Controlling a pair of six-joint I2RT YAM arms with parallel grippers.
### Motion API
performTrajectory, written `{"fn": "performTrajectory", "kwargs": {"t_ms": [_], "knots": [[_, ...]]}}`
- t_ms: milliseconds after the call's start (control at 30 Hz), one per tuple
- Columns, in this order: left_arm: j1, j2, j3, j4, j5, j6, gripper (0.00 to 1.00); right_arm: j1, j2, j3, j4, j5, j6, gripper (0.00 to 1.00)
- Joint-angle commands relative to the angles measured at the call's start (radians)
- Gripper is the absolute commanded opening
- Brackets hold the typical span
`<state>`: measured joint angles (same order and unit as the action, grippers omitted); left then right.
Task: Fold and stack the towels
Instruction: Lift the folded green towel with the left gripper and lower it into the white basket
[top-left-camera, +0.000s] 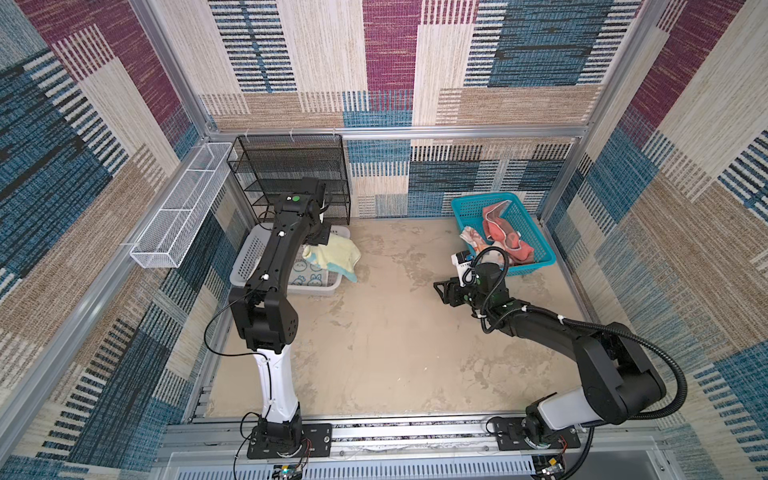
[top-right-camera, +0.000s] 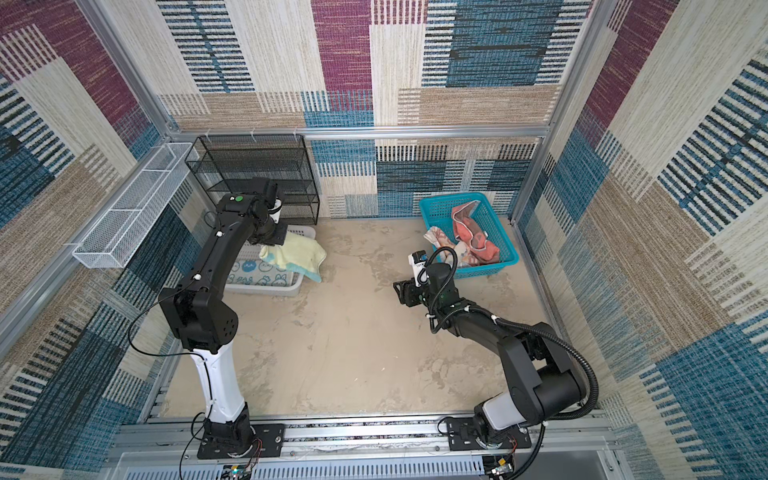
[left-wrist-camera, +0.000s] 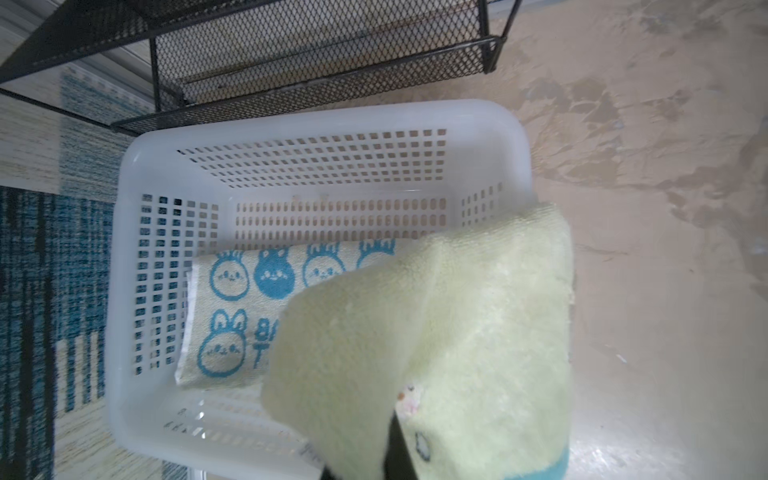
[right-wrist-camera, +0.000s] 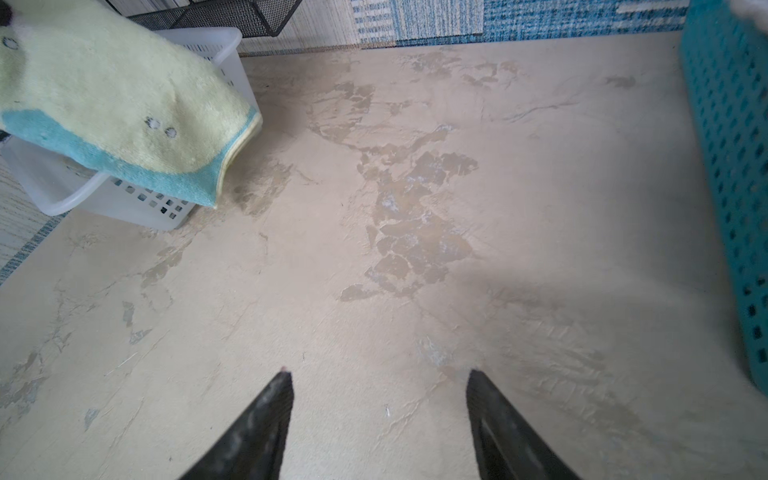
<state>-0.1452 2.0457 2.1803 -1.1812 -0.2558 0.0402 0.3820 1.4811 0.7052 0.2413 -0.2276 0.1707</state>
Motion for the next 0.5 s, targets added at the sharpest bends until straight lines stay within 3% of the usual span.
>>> {"fn": "performTrajectory", "kwargs": {"t_ms": [0, 467], "knots": [[0.020, 0.004, 0.001, -0.034, -0.074, 0.080, 0.00, 0.000, 0.010, 0.011, 0.022, -0.015, -0.008, 0.68], [0.072, 0.182, 0.066, 0.008, -0.351, 0.239, 0.00, 0.000, 0.049, 0.036, 0.007, -0.035, -0.010, 0.68]]}}
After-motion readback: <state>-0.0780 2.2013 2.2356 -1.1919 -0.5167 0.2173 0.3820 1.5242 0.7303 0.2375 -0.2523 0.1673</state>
